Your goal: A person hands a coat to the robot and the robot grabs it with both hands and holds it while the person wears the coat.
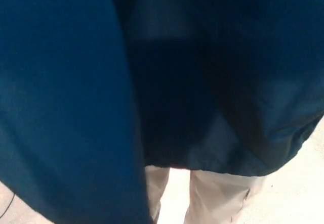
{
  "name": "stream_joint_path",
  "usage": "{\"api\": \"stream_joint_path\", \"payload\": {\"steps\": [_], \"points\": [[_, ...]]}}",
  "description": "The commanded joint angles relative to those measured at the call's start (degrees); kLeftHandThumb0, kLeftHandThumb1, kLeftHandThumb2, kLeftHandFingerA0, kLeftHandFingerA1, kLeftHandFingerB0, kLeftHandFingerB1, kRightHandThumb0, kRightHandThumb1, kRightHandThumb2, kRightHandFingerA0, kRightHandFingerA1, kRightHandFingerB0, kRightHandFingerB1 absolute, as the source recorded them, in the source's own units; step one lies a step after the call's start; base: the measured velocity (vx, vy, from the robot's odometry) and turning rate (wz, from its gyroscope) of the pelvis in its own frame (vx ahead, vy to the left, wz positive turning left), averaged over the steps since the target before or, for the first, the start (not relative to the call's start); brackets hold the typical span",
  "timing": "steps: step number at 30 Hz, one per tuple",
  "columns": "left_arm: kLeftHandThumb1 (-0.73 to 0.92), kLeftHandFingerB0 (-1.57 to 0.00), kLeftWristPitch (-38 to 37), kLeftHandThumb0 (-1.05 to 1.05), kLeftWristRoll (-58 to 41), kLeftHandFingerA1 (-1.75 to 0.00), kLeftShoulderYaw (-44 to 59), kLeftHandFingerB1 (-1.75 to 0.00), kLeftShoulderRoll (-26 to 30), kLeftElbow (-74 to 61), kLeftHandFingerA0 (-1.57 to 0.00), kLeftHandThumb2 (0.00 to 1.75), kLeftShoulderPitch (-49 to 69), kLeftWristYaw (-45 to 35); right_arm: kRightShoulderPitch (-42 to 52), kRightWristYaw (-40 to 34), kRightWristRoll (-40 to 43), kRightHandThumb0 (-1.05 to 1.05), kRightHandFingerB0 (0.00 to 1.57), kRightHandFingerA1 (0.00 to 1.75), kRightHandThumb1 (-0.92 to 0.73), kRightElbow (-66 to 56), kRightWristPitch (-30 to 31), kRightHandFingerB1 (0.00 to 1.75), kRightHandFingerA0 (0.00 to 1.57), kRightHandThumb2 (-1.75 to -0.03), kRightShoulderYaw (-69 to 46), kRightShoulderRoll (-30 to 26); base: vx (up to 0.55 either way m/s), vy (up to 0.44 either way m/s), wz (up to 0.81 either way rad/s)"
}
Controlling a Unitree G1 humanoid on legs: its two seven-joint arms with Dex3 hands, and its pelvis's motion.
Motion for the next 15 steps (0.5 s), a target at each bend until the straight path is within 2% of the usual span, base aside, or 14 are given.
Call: {"api": "stream_joint_path", "payload": {"steps": [1,6,7,9,13,15], "points": [[0.75,-0.71,2.8,-0.43,-0.1,-1.75,0.7,-1.69,3.7,1.3,-1.01,0.65,-0.2,0.0,-0.9,-1.0,0.3,-0.5,0.73,1.74,-0.8,0.4,5.0,1.62,0.97,-0.68,-0.8,-2.8,0.0,0.0,0.0],[0.74,-0.7,3.2,-0.43,-0.1,-1.75,0.6,-1.63,3.5,1.3,-0.99,0.63,-0.5,-1.6,-0.8,-1.0,0.2,-0.5,0.76,1.74,-0.81,0.4,5.0,1.63,1.0,-0.67,-0.8,-2.9,0.0,0.0,0.0],[0.77,-0.75,2.8,-0.45,0.1,-1.75,0.4,-1.65,3.7,1.2,-1.03,0.64,-0.4,-0.5,-0.6,-1.6,-0.1,-0.5,0.8,1.72,-0.82,0.4,4.4,1.63,1.03,-0.68,-0.6,-3.2,0.0,0.0,0.0],[0.76,-0.73,3.5,-0.45,0.8,-1.75,-0.2,-1.64,3.7,1.2,-1.02,0.64,-0.5,-0.2,-0.6,-1.4,0.1,-0.5,0.79,1.74,-0.81,0.4,4.4,1.63,1.01,-0.68,-0.8,-3.3,0.0,0.0,0.0],[0.76,-0.72,2.9,-0.45,0.3,-1.75,0.0,-1.67,3.9,1.2,-1.04,0.65,-0.2,0.8,-0.7,-1.3,-0.2,-0.49,0.76,1.66,-0.81,0.4,4.5,1.58,1.03,-0.7,-0.6,-3.4,0.0,0.0,0.0],[0.75,-0.74,3.4,-0.44,-0.1,-1.75,0.4,-1.65,3.7,1.3,-1.03,0.65,-0.2,-0.2,-0.8,-1.2,-0.2,-0.49,0.77,1.69,-0.8,0.4,4.4,1.61,1.03,-0.69,-0.6,-3.4,0.0,0.0,0.0]]}}
